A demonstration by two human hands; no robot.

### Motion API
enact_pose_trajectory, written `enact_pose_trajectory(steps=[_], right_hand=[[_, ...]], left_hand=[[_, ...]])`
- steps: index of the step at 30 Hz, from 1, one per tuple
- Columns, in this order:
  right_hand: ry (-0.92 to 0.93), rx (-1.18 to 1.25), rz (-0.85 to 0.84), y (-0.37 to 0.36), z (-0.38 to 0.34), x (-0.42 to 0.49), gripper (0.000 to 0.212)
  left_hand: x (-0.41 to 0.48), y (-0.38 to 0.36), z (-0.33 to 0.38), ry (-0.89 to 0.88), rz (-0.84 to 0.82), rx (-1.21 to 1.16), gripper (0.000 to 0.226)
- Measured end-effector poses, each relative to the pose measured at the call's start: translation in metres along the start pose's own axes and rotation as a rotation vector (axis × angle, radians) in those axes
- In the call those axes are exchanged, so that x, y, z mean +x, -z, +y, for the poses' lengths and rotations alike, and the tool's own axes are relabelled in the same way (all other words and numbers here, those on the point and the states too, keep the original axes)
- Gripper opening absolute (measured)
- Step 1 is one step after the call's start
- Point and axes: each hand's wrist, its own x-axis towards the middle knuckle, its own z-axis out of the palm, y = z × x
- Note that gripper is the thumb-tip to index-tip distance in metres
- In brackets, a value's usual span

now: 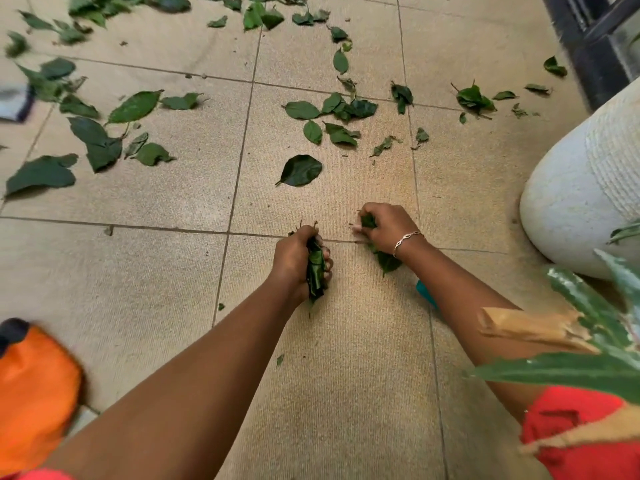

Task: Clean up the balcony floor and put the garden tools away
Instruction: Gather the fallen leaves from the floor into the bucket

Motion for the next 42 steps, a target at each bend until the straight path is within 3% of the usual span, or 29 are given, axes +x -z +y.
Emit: enact_pose_trajectory(steps=[2, 6, 12, 15, 19, 24, 30, 36, 42], right_hand=[[-0.08, 0.288, 0.005, 0.008, 0.0, -0.003, 0.006], [-0.218, 0.819, 0.045, 0.019, 0.005, -0.014, 0.02], [-0.292, 1.115, 0.012, 0.016, -0.001, -0.025, 0.019], [-0.365, 1.379, -0.088, 0.011, -0.017, -0.031, 0.02], [-0.546, 1.693, -0.151, -0.003, -0.051, -0.043, 0.046], [-0.618, 1.853, -0.181, -0.012, -0.117, -0.061, 0.069], [-0.753, 1.898, -0.168, 0.04, -0.209, -0.106, 0.066], [-0.876, 1.887, -0.187, 0.183, -0.304, -0.172, 0.068], [-0.822, 1.909, -0.114, 0.349, -0.413, -0.217, 0.07]], left_hand=[[-0.003, 0.005, 0.004, -0.013, -0.007, -0.041, 0.032], [-0.003, 0.017, 0.014, -0.039, -0.002, -0.105, 0.031], [0.008, 0.029, 0.036, -0.044, 0.005, -0.099, 0.031], [0.011, 0.029, 0.05, -0.04, -0.005, -0.082, 0.032], [-0.013, 0.037, 0.062, 0.029, 0.014, -0.122, 0.034], [-0.061, 0.066, 0.084, 0.081, 0.108, -0.276, 0.036], [-0.154, 0.083, 0.143, 0.058, 0.172, -0.417, 0.034], [-0.286, 0.037, 0.242, 0.048, 0.236, -0.544, 0.033], [-0.425, -0.036, 0.374, 0.022, 0.197, -0.594, 0.031]])
